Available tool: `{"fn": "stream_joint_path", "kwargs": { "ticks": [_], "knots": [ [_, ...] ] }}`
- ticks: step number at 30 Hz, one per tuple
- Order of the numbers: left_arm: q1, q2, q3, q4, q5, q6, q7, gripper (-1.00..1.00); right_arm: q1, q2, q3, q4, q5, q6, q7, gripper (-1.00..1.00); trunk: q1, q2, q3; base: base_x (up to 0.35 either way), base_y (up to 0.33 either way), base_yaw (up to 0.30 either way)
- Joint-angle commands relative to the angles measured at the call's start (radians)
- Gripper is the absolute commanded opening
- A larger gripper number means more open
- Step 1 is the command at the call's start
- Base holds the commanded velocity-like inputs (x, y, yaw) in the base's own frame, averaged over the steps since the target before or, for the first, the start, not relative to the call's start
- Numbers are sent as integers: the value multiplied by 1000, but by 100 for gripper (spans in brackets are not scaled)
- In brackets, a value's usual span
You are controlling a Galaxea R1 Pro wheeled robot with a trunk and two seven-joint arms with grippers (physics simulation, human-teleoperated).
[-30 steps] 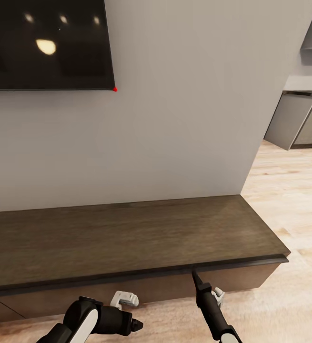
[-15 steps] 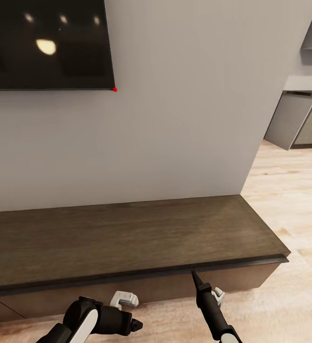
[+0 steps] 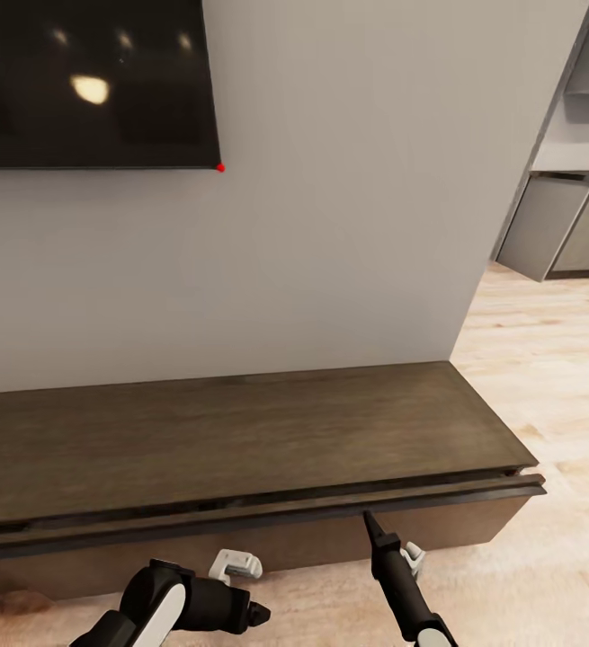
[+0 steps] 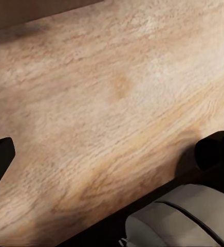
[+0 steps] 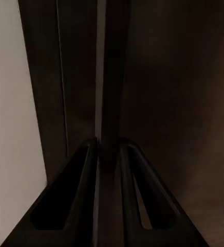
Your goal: Place each of the two pumpkins and all three candles from the living room inside a cabinet in the living room (use any cabinet), then make sure every cabinet is closed, and position the cauldron so it is next to a table in the living room.
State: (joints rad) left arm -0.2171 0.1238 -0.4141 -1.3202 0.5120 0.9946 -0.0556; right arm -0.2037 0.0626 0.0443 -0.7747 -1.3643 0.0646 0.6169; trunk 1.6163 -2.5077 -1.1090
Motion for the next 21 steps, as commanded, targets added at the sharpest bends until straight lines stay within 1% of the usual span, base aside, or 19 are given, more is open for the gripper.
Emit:
{"fn": "stream_joint_path", "kwargs": {
  "ticks": [1,21],
  "knots": [
    [0,1,-2,-1,-6,2,-6,100,0,0,5,-1,-6,9,11,-100,-1,0,-1,-172,0,0],
    [-1,0,-3,-1,-9,2,-6,100,0,0,5,0,-6,9,11,-100,-1,0,-1,-197,0,0]
  ]
}}
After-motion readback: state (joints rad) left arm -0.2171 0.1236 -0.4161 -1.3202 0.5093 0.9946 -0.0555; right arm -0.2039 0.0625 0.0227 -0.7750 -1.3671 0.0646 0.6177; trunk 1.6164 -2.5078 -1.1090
